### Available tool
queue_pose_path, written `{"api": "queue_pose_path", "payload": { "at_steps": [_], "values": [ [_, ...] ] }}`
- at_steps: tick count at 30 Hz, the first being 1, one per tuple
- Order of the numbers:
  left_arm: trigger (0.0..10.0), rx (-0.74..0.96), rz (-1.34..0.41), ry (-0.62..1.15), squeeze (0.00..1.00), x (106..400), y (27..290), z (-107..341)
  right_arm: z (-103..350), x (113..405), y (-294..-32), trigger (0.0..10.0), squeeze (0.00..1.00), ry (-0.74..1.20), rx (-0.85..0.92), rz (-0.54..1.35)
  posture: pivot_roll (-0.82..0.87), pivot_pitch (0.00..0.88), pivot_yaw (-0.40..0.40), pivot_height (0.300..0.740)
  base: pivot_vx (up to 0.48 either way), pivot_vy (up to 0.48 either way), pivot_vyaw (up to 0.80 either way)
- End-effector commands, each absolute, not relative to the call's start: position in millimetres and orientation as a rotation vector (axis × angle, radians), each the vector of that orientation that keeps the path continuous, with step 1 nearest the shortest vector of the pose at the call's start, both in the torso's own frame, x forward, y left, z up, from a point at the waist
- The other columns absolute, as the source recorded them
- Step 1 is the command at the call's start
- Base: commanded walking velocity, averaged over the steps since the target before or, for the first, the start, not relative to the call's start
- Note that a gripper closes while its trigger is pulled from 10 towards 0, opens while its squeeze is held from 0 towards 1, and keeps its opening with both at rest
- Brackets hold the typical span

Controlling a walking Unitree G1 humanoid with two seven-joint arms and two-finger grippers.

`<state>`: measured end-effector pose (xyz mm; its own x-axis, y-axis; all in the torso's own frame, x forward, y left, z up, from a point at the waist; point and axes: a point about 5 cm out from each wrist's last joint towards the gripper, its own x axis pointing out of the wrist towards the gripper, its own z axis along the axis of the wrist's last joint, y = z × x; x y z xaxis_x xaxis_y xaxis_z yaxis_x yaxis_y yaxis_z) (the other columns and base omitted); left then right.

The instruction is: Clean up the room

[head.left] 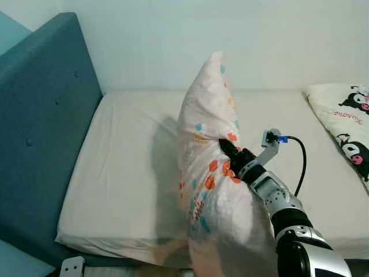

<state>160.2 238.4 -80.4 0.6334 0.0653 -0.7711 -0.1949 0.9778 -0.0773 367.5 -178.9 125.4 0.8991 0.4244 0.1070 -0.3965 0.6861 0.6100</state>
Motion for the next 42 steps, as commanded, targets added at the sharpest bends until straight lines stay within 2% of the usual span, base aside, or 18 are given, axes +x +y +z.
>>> {"api": "queue_pose_path", "payload": {
  "at_steps": [1,6,16,37,42],
  "values": [
    [10.0,-0.148,0.162,0.889,0.00,159,243,-80,146,376,-171,10.0,0.00,-0.045,0.634,0.490,0.01,0.032,-0.016,0.740,0.000,0.000,0.76],
    [10.0,-0.132,0.147,0.884,0.00,173,237,-77,149,376,-159,10.0,0.00,-0.052,0.582,0.535,0.00,0.028,-0.020,0.740,0.000,0.000,0.76],
    [10.0,-0.103,0.129,0.902,0.00,179,232,-76,145,373,-150,10.0,0.00,-0.056,0.556,0.552,-0.01,0.027,-0.011,0.740,0.000,0.000,0.76],
    [10.0,-0.081,0.187,1.000,0.00,155,251,-83,142,373,-152,10.0,0.00,-0.078,0.556,0.472,-0.02,0.026,-0.003,0.740,0.000,0.000,0.76],
    [10.0,-0.071,0.191,1.005,0.00,152,253,-83,144,375,-163,10.0,0.00,-0.095,0.566,0.403,-0.02,0.030,-0.003,0.740,0.000,0.000,0.76]
  ]
}}
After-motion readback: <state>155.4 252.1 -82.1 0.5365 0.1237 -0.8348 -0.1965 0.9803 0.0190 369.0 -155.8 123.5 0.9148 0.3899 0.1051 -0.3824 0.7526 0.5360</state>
